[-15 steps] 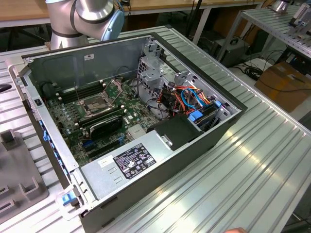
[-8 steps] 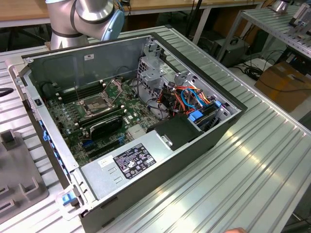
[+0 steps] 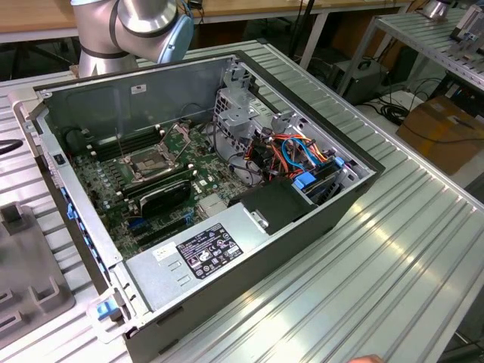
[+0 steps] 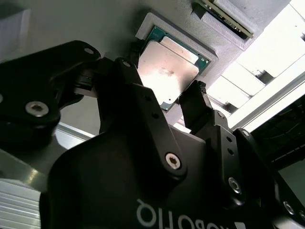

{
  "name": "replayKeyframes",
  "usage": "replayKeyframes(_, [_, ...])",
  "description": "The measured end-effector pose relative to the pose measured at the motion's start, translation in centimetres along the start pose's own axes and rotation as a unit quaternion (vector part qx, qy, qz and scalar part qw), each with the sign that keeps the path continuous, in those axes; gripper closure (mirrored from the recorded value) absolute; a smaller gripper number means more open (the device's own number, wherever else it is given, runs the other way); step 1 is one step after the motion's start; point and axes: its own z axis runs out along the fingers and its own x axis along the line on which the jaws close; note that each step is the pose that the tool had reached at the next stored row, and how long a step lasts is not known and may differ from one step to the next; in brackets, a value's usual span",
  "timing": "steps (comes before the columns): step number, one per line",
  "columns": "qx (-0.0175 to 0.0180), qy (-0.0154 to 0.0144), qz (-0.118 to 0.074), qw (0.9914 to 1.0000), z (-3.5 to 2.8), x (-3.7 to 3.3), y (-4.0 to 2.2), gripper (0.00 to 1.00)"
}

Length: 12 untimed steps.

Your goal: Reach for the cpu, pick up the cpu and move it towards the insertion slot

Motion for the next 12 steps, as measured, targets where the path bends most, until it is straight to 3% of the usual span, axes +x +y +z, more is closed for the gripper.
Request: replayKeyframes(12, [0.0,0.0,0.0,1.0,0.0,-0.32,-0.01,0.45])
